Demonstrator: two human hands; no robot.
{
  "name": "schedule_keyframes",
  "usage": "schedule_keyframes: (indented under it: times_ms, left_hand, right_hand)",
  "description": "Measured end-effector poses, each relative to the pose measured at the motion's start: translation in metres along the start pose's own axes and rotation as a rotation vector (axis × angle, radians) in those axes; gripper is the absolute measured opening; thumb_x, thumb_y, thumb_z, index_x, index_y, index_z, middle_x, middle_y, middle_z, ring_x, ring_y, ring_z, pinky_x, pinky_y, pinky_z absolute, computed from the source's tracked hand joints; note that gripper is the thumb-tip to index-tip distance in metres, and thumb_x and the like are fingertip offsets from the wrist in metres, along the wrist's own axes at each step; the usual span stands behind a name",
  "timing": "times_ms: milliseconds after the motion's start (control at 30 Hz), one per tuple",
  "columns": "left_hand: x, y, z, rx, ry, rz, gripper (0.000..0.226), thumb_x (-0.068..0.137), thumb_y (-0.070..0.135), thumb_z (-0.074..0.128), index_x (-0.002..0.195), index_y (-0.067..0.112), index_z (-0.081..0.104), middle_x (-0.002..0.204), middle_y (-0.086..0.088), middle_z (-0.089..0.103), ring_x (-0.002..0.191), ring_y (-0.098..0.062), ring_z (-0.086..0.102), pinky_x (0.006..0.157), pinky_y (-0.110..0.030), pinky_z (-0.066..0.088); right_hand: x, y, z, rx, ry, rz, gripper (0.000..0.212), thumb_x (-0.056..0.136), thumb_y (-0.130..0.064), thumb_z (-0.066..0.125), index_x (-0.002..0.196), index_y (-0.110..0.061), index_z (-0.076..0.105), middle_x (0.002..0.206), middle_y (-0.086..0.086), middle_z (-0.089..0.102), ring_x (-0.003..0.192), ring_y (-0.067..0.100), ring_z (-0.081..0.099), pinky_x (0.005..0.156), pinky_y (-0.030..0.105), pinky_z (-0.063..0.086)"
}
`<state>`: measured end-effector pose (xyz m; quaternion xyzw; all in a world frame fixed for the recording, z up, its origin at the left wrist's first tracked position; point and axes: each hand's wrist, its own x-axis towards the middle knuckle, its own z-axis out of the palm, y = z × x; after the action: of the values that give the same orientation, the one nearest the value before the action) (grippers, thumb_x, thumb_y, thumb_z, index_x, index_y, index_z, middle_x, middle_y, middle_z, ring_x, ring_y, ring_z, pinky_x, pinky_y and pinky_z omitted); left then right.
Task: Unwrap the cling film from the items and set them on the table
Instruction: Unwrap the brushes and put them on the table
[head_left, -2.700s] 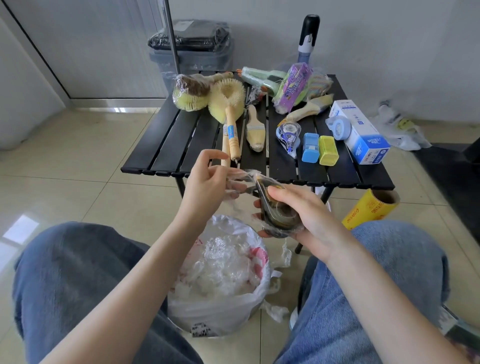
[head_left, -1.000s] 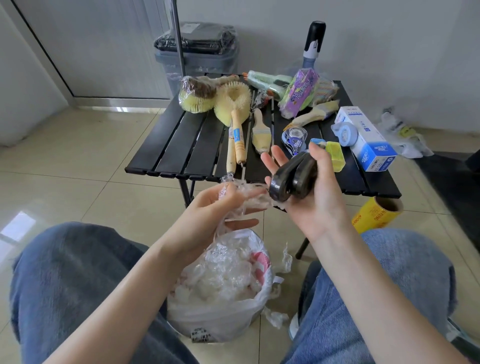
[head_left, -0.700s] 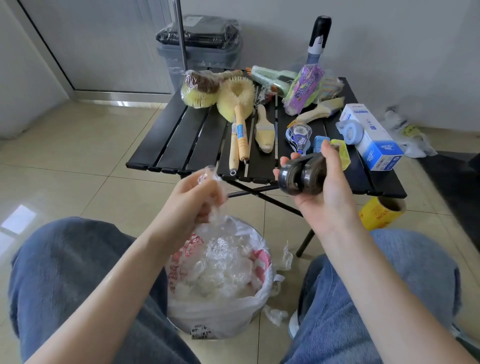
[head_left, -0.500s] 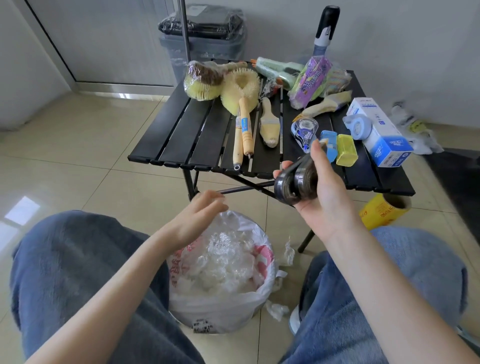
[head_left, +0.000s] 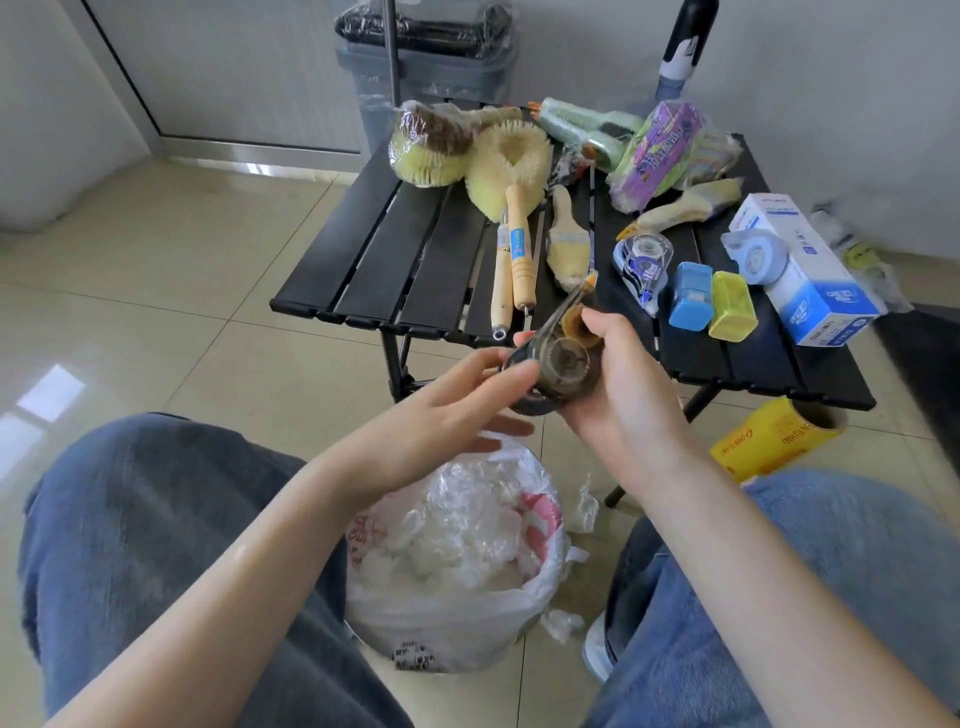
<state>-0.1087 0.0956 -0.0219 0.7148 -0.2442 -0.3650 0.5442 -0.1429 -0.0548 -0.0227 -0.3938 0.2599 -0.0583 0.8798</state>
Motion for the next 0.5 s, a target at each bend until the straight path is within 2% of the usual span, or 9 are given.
schedule_keyframes:
  times_ms: [100,133,200,267,367,433,500]
  left_hand:
    - [0.011,0.01,0.001,0.023,0.231,0.095,0.08,0.069,0.059,0.057,0.141,0.029,0.035,0.116,0.008,0.061,0.093,-0.007,0.069,0.086,-0.031,0.056]
    - [0.016,0.01,-0.002,0.036,0.314,0.126,0.08,0.07,0.057,0.06,0.141,0.028,0.037,0.115,0.005,0.06,0.092,-0.008,0.069,0.085,-0.031,0.057]
    - [0.027,0.009,-0.012,0.057,0.424,0.196,0.06,0.081,0.046,0.065,0.134,0.026,0.046,0.111,0.002,0.063,0.089,-0.011,0.07,0.081,-0.032,0.058]
    - [0.038,0.009,-0.027,0.073,0.476,0.229,0.042,0.087,0.035,0.065,0.126,0.027,0.051,0.105,0.001,0.066,0.084,-0.011,0.071,0.076,-0.03,0.059]
    - [0.058,0.006,-0.053,0.06,0.513,0.203,0.046,0.087,0.038,0.065,0.129,0.026,0.051,0.103,-0.001,0.067,0.085,-0.014,0.071,0.078,-0.037,0.06]
    - [0.076,0.003,-0.07,0.154,0.578,0.192,0.049,0.086,0.043,0.065,0.129,0.025,0.052,0.1,0.006,0.066,0.089,-0.011,0.069,0.079,-0.036,0.059]
    - [0.092,0.001,-0.084,0.232,0.657,0.164,0.048,0.087,0.043,0.064,0.128,0.022,0.053,0.093,0.016,0.06,0.086,-0.004,0.065,0.076,-0.028,0.059]
  right_hand:
    - [0.01,-0.001,0.018,-0.131,-0.06,-0.102,0.027,0.1,-0.022,0.044,0.119,-0.009,0.058,0.105,0.014,0.069,0.094,0.022,0.068,0.084,0.036,0.055]
    - [0.013,-0.002,0.024,-0.198,-0.075,-0.137,0.028,0.101,-0.023,0.044,0.122,-0.01,0.057,0.107,0.013,0.068,0.093,0.022,0.068,0.084,0.036,0.056]
    - [0.023,-0.003,0.037,-0.322,-0.09,-0.179,0.029,0.101,-0.025,0.046,0.124,-0.011,0.056,0.11,0.013,0.066,0.098,0.027,0.068,0.086,0.041,0.056]
    - [0.038,-0.008,0.052,-0.455,-0.097,-0.216,0.026,0.098,-0.027,0.052,0.116,-0.009,0.06,0.111,0.014,0.066,0.102,0.031,0.066,0.089,0.044,0.055]
    - [0.064,-0.016,0.074,-0.715,-0.088,-0.256,0.025,0.093,-0.03,0.059,0.104,-0.009,0.066,0.108,0.014,0.067,0.1,0.027,0.066,0.085,0.043,0.056]
    - [0.084,-0.021,0.085,-0.942,-0.088,-0.278,0.029,0.091,-0.034,0.059,0.105,-0.009,0.065,0.105,0.012,0.067,0.102,0.025,0.063,0.089,0.041,0.053]
    - [0.104,-0.028,0.093,-1.148,-0.081,-0.339,0.039,0.092,-0.034,0.057,0.12,-0.007,0.059,0.106,0.007,0.064,0.101,0.021,0.058,0.085,0.034,0.046]
